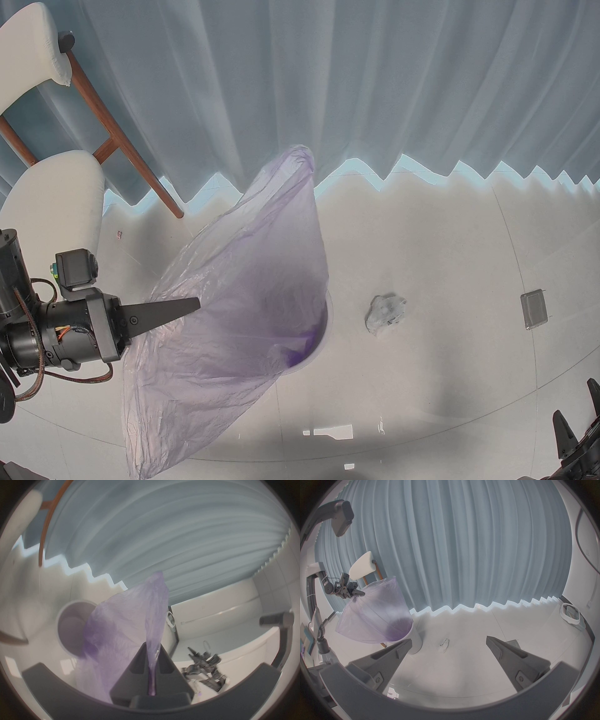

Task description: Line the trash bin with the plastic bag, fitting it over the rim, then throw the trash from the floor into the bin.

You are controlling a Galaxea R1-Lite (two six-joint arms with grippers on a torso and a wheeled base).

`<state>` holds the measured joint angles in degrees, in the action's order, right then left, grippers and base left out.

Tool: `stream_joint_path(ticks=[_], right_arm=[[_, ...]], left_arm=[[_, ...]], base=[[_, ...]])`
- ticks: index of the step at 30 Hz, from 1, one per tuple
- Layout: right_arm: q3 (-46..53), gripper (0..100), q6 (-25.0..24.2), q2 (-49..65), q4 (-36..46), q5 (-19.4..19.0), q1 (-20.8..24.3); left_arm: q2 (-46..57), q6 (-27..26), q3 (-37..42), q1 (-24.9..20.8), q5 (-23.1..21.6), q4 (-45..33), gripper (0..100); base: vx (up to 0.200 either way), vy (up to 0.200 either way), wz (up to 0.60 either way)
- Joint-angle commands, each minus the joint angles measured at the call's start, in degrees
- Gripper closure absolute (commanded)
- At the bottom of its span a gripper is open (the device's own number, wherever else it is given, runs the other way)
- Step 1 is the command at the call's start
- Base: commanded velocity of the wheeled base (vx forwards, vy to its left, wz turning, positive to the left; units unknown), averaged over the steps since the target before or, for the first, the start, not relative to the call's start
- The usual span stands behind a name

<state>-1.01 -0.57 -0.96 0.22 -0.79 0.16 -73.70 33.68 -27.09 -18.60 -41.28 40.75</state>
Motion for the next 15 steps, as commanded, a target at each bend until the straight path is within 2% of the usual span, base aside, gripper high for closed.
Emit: stream_joint_path(ticks=[1, 5, 8, 9, 11, 13, 15], right_arm=[[0.9, 0, 0.2, 1.0, -0.2, -0.2, 0.0], [0.9, 0, 0.4, 1.0, -0.1, -0.3, 0.0], [1.0, 0, 0.5, 1.0, -0.2, -0.2, 0.0], [1.0, 0, 0.5, 1.0, -0.1, -0.2, 0.0], [0.9, 0, 0.6, 1.0, -0.2, -0.2, 0.0], [0.9, 0, 0.5, 1.0, -0.2, -0.2, 0.0], [1.0, 0, 0.5, 1.0, -0.2, -0.2, 0.0]], left_arm=[[-3.2, -10.2, -2.6, -1.5, 4.5, -1.9, 100], [-8.5, -12.9, -6.0, -7.6, 16.1, -1.9, 100], [-11.0, -12.9, -8.9, -12.1, 21.8, -2.3, 100], [-11.4, -12.9, -9.4, -12.2, 22.0, -2.5, 100], [-13.2, -13.0, -16.6, -11.9, 22.0, -4.0, 100], [-14.8, -13.0, -23.9, -10.7, 22.0, -8.8, 100], [-15.0, -13.0, -26.9, -10.2, 21.9, -15.8, 100]], base=[[0.000, 0.000, 0.00], [0.000, 0.000, 0.00], [0.000, 0.000, 0.00], [0.000, 0.000, 0.00], [0.000, 0.000, 0.00], [0.000, 0.000, 0.00], [0.000, 0.000, 0.00]])
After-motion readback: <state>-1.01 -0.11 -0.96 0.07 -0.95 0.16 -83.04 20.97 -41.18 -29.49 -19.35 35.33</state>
